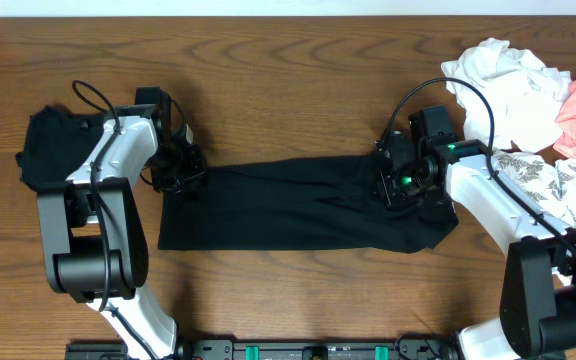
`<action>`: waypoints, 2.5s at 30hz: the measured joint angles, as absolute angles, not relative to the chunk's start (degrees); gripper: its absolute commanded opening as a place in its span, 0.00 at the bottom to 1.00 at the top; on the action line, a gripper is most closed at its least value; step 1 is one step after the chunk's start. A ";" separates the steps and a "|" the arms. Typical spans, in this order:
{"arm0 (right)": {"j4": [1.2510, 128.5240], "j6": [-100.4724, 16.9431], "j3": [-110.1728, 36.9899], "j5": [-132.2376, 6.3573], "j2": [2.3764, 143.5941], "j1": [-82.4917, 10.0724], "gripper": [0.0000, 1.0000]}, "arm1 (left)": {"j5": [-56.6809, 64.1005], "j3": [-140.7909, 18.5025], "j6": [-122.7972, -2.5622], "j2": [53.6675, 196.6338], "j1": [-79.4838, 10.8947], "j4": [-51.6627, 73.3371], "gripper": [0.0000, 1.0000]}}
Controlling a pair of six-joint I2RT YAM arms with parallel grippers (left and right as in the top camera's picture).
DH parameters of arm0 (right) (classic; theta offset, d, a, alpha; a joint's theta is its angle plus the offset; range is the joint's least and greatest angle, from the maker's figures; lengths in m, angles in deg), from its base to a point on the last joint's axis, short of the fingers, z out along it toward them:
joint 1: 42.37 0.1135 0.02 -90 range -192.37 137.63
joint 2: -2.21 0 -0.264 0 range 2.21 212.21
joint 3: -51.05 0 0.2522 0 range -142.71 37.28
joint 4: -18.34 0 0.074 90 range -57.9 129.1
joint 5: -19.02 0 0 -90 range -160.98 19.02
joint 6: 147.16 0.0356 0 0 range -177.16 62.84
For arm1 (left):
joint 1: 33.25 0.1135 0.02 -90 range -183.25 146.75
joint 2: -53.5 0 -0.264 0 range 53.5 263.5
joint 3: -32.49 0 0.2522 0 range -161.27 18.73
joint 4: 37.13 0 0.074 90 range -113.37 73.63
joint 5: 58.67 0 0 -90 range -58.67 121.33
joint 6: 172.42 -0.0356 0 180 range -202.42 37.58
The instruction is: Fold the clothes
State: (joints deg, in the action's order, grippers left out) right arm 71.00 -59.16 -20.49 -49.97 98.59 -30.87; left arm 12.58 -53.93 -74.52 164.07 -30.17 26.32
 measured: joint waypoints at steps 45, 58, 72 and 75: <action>73.44 -56.76 -20.49 -46.97 98.59 -30.89 0.01 | 19.40 -53.36 -74.54 156.72 -30.17 25.78 0.14; 73.38 -56.76 -20.49 -46.97 98.59 -30.89 0.01 | 17.68 -46.43 -73.23 156.72 -30.17 23.31 0.25; 73.40 -56.74 -20.49 -47.04 98.59 -30.89 0.01 | 7.43 -46.43 -72.74 156.72 -30.20 24.18 0.32; 73.38 -56.76 -20.49 -47.04 98.59 -30.89 0.01 | 9.09 -46.43 -72.74 156.72 -30.20 24.18 0.33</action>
State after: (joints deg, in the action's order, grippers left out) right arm 73.38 -56.76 -20.49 -47.04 98.59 -30.89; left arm 9.09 -46.43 -72.74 156.72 -30.20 24.18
